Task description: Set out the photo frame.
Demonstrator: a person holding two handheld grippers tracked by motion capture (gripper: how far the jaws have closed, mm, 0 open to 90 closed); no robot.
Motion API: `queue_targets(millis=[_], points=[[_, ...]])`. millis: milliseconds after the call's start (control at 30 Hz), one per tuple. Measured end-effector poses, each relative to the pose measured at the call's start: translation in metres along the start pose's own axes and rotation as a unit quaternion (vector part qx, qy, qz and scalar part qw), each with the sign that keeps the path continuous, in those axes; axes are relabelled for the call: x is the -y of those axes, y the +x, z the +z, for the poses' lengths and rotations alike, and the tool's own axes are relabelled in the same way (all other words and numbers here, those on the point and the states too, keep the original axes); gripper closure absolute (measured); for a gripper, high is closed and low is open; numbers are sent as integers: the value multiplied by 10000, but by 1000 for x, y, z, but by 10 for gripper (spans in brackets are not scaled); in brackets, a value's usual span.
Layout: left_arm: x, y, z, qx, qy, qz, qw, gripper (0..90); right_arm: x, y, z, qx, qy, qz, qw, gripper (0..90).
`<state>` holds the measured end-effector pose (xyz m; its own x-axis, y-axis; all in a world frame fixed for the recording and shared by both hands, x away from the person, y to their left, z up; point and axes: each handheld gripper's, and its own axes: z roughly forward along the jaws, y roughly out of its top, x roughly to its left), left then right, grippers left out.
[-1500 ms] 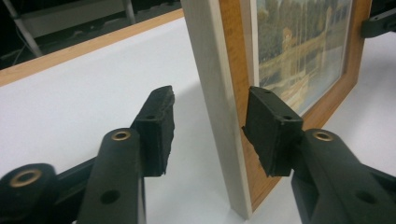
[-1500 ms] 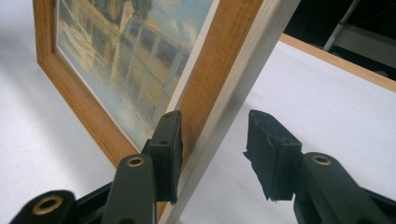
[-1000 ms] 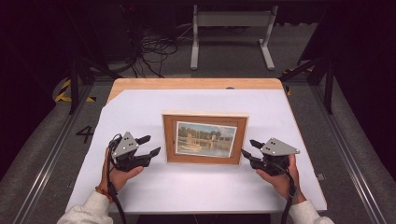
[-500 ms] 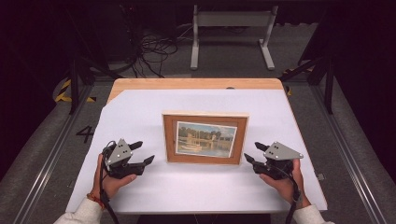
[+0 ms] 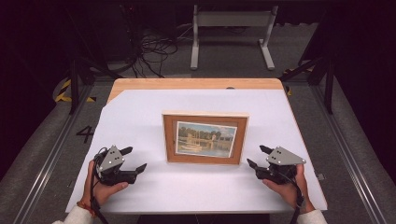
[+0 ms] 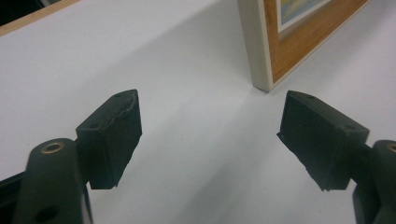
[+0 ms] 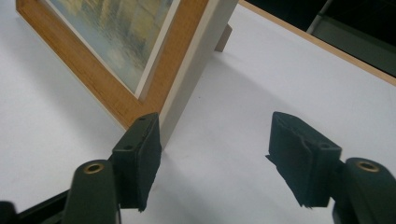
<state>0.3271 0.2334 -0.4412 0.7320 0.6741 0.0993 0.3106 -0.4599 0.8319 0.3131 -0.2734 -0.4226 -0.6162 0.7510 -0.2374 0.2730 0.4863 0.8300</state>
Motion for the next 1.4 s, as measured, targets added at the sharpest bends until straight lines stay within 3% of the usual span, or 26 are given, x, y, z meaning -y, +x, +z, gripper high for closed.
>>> queue_targets(millis=[167,300,733,1400], points=[[5,0,-5,-27,110,123,9999,180,6,0,-2,68,73,-40,9999,284],[11,1,-9,-26,165,109,9998,170,10,-1,-4,110,101,-42,9999,252],[24,4,-18,-62,211,-58,9997,124,27,-2,-13,184,190,-8,9996,168],[42,1,-27,28,242,-223,9995,80,52,-1,-26,299,413,7,9987,137]])
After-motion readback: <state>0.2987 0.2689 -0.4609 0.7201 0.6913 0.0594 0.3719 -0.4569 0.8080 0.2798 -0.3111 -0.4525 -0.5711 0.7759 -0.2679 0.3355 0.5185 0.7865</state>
